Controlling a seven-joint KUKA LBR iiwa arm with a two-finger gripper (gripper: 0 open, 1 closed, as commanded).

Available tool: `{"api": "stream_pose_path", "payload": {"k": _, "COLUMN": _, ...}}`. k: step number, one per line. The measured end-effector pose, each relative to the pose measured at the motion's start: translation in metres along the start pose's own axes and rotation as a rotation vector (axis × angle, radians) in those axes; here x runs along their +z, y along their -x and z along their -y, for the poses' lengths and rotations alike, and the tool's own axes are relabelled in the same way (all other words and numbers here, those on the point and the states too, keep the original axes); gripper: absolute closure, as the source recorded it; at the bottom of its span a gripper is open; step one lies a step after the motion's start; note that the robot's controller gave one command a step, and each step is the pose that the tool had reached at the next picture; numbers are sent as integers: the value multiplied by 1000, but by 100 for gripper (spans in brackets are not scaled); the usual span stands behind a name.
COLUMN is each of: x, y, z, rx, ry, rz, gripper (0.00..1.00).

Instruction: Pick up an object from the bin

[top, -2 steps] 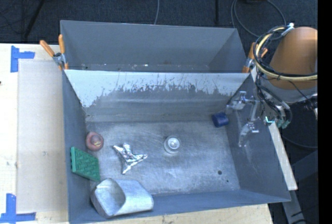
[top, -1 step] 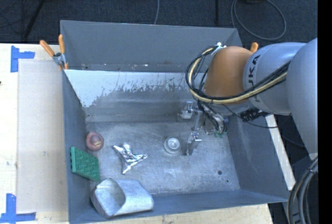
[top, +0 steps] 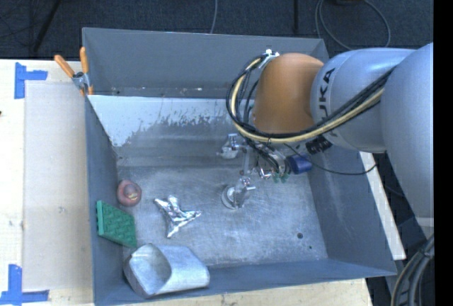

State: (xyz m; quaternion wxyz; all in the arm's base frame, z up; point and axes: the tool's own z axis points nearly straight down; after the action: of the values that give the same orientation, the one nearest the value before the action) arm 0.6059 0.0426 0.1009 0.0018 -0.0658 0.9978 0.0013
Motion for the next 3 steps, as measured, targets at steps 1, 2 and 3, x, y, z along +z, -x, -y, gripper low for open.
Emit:
{"api": "stream_pose_path", "payload": {"k": 1, "x": 2, "y": -35, "z": 25, "rx": -81, "ry": -2, "rz": -9, "gripper": 0}}
{"api": "stream_pose_path", "payload": {"k": 2, "x": 28, "y": -28, "z": -3, "rx": -262, "ry": -4, "rz": -4, "gripper": 0}}
{"api": "stream_pose_path", "payload": {"k": 3, "x": 28, "y": -22, "z": 10, "rx": -256, "ry": 2, "rz": -2, "gripper": 0}}
